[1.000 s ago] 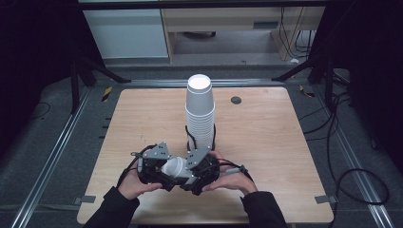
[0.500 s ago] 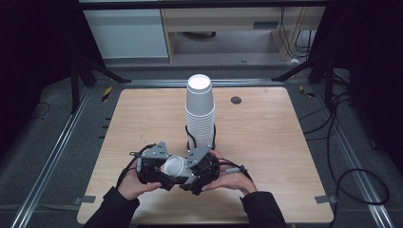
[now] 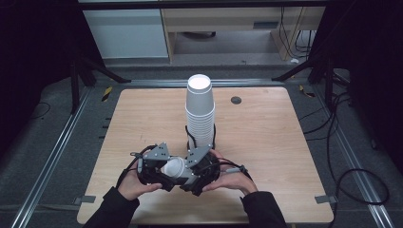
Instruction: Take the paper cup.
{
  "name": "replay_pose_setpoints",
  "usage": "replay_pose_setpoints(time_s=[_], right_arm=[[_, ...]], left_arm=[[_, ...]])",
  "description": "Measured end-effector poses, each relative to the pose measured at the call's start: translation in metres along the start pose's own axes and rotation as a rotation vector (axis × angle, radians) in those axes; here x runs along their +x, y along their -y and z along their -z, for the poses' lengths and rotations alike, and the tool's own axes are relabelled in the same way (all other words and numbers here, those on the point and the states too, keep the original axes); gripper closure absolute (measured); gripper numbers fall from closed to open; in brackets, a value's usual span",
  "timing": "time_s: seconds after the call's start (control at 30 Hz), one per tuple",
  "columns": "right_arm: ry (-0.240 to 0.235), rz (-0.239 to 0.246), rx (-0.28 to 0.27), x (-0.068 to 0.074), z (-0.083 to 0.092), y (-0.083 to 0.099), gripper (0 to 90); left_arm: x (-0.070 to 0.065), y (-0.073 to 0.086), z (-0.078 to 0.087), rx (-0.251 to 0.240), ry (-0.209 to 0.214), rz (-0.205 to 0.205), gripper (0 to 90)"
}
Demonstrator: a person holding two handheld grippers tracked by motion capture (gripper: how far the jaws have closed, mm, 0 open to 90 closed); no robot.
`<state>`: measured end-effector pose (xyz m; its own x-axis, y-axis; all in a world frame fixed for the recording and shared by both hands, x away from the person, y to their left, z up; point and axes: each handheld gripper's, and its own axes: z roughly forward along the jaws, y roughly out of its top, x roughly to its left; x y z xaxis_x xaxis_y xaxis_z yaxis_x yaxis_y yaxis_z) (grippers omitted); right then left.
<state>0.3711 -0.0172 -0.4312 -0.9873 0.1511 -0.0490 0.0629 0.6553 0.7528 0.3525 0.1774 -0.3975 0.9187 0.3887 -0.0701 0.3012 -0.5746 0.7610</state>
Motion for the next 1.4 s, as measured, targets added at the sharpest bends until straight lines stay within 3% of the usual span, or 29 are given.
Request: replay_pose_setpoints(time_s=[0.3,0.43,0.63,0.83,1.03,1.4], right_arm=[[0.031,0.002,-0.038,-0.005,0.019,-0.002,4.5],[0.048,0.006,-0.047,-0.006,0.029,-0.002,4.5],[0.091,-0.027,-0.088,-0.011,0.052,0.003,4.6],[0.131,-0.087,-0.132,-0.013,0.073,0.018,4.6],[0.139,-0.108,-0.144,-0.011,0.079,0.025,4.7],[0.070,-0.145,-0.215,-0.005,0.075,0.028,4.7]], left_arm=[[0.005,0.003,0.004,0.012,-0.009,0.004,20.5],[0.009,0.005,0.009,-0.002,-0.016,0.015,20.5],[0.018,0.008,0.021,-0.043,-0.033,0.042,20.4],[0.023,0.009,0.033,-0.123,-0.047,0.069,20.3],[0.023,0.008,0.038,-0.237,-0.032,0.091,20.3],[0.016,0.005,0.037,-0.340,0.012,0.091,20.3]])
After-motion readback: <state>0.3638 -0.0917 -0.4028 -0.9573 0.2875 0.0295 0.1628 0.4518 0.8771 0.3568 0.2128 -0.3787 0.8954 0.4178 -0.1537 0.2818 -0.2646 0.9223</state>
